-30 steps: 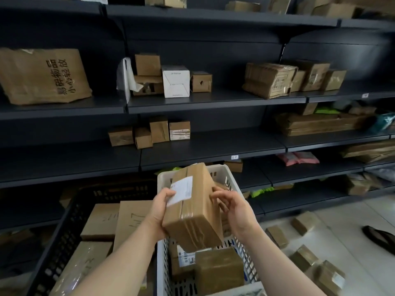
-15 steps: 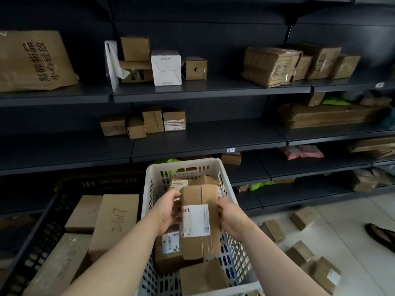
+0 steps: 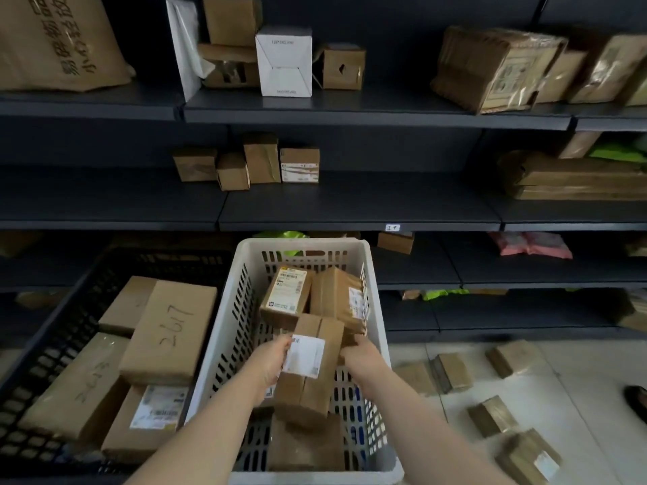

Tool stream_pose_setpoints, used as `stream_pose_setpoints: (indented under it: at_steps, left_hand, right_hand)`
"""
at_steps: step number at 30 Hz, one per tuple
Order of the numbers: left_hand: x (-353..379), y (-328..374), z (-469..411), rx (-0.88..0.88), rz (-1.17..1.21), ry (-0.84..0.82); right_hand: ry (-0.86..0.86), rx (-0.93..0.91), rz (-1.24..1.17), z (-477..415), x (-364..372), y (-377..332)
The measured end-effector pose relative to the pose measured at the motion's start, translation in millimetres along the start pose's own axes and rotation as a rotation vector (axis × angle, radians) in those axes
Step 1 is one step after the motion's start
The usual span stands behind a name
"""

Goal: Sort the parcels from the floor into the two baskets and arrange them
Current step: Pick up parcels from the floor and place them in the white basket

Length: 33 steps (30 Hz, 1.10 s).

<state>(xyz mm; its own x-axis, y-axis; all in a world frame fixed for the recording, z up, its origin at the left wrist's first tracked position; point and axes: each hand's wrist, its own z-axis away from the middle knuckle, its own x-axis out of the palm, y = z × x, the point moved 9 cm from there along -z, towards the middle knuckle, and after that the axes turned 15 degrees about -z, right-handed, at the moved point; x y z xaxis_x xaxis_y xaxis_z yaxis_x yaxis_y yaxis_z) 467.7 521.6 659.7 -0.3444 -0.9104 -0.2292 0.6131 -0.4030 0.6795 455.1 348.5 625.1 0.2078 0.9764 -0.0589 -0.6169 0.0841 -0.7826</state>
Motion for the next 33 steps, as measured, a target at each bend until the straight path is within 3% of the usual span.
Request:
stream_pose_setpoints:
  at_steps: [5,10,20,33]
  left_hand:
    - [9.7,-7.5,1.7,-0.017,-0.02,0.044]
    - [15.3,3.8,12.3,0.074,-0.141,0.085]
    - [72.2,36.3,53.0,0.21,-0.126,-0.057]
    - [241.5,60.2,103.3,0.345,-0.327,-0.328]
  right_hand:
    - [-0.044,0.043,-0.07,5.3,-8.3,6.9]
    - [0.023,0.022,-0.12,21.4,-17.8,10.6]
    - [0.293,-0.101,-0.368,101.6,-100.3,25.0]
    - [0.557,-0.156,-0.769,190.5,-261.8,99.9]
